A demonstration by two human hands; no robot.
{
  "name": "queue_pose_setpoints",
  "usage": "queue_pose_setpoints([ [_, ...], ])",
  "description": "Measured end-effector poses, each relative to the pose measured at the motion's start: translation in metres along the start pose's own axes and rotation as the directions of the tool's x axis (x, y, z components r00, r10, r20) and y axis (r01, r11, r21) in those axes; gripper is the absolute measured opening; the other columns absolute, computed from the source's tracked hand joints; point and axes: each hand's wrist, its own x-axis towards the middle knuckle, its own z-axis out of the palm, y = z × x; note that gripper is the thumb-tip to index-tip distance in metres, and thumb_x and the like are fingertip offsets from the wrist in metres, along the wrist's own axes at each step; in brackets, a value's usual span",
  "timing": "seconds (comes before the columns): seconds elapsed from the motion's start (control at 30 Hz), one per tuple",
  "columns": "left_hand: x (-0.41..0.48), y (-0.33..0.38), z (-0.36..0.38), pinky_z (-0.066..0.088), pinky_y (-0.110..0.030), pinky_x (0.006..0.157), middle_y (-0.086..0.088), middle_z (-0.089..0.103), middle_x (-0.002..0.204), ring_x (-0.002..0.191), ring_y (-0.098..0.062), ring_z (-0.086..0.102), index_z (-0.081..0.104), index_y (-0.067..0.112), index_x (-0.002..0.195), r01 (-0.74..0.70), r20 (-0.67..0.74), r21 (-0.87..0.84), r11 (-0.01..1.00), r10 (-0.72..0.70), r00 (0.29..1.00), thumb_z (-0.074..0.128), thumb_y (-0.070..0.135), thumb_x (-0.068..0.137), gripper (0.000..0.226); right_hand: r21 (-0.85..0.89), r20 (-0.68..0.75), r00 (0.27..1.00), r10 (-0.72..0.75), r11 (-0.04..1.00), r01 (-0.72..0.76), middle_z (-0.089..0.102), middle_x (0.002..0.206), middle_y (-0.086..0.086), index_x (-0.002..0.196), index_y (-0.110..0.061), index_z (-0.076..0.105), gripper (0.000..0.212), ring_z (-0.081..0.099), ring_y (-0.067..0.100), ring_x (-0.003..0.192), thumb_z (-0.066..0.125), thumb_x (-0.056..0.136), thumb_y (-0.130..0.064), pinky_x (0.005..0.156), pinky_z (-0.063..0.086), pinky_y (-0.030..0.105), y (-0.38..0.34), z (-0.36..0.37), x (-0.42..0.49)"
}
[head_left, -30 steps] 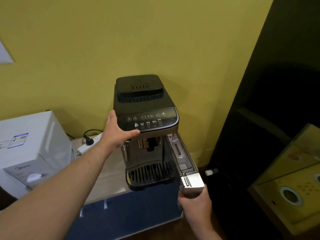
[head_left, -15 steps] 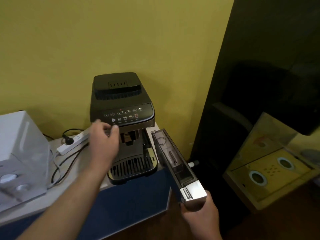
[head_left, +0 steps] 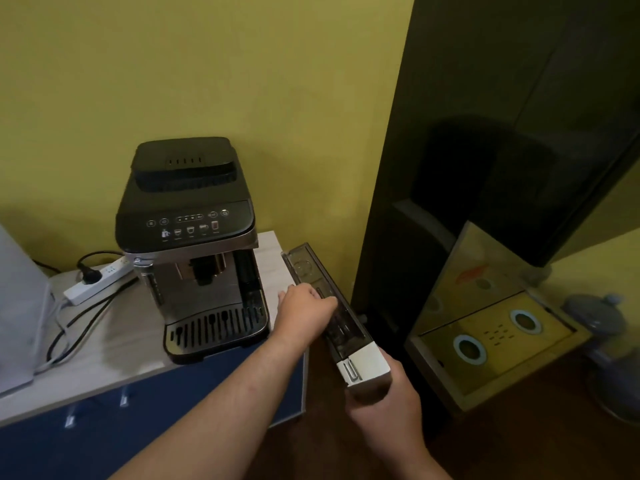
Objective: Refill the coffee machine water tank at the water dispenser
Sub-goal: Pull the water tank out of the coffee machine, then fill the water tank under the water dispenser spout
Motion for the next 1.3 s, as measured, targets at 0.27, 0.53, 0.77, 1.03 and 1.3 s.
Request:
queue_pose_setpoints([
  [0.27,-0.005,0.042,0.040,0.036,-0.028,0.054,0.000,0.044,0.059,0.055,-0.016,0.044,0.047,0.016,0.060,0.019,-0.130,-0.055,0.998,-0.026,0.991,0.064,0.022,0.077,0.025,-0.025,0.053,0.997,-0.064,0.998,0.065,0.050,0.106,-0.024,0.138,-0.028,0.046,0.093,0.047,-0.008,0.095,0.090,0.059,-0.011,0.069,0.037,0.005,0.013,-0.050,0.035],
  [0.53,0.000,0.048,0.049,0.046,-0.032,0.064,-0.001,0.049,0.070,0.066,-0.016,0.048,0.049,0.015,0.071,-0.154,-0.319,-0.101,0.983,0.115,0.941,0.063,0.013,0.080,0.016,-0.023,0.089,0.995,-0.040,0.999,0.042,0.048,0.103,-0.024,0.139,-0.028,0.046,0.092,0.049,0.003,0.110,0.088,0.061,-0.003,0.090,0.042,0.020,0.030,-0.080,0.067],
  [0.77,0.033,-0.004,0.043,0.056,-0.038,0.078,0.001,0.051,0.120,0.095,-0.020,0.058,0.047,0.023,0.121,-0.095,-0.317,-0.185,0.978,0.033,0.948,0.060,0.008,0.088,0.039,-0.041,0.132,0.991,-0.009,0.999,0.014,0.055,0.106,-0.011,0.136,-0.023,0.048,0.086,0.050,0.008,0.107,0.086,0.062,-0.002,0.092,0.046,0.028,0.029,-0.087,0.098],
  [1.03,0.106,-0.045,0.049,0.046,-0.042,0.104,-0.007,0.043,0.144,0.128,-0.026,0.049,0.034,0.018,0.145,0.124,-0.286,-0.081,0.989,-0.142,0.948,0.083,0.042,0.069,0.093,-0.069,0.082,0.997,0.000,0.998,0.006,0.064,0.110,-0.004,0.129,-0.018,0.053,0.075,0.061,0.016,0.108,0.085,0.063,-0.006,0.085,0.053,0.027,0.028,-0.060,0.149],
  [1.3,0.193,-0.076,0.063,0.048,-0.040,0.101,-0.016,0.028,0.151,0.129,-0.033,0.046,0.012,0.008,0.155,0.216,-0.241,0.194,0.957,-0.167,0.956,0.070,0.033,0.075,0.102,-0.096,0.053,0.995,0.082,0.992,-0.076,0.056,0.097,-0.018,0.125,-0.024,0.051,0.073,0.056,0.014,0.103,0.085,0.063,-0.004,0.084,0.051,0.030,0.029,-0.031,0.197],
])
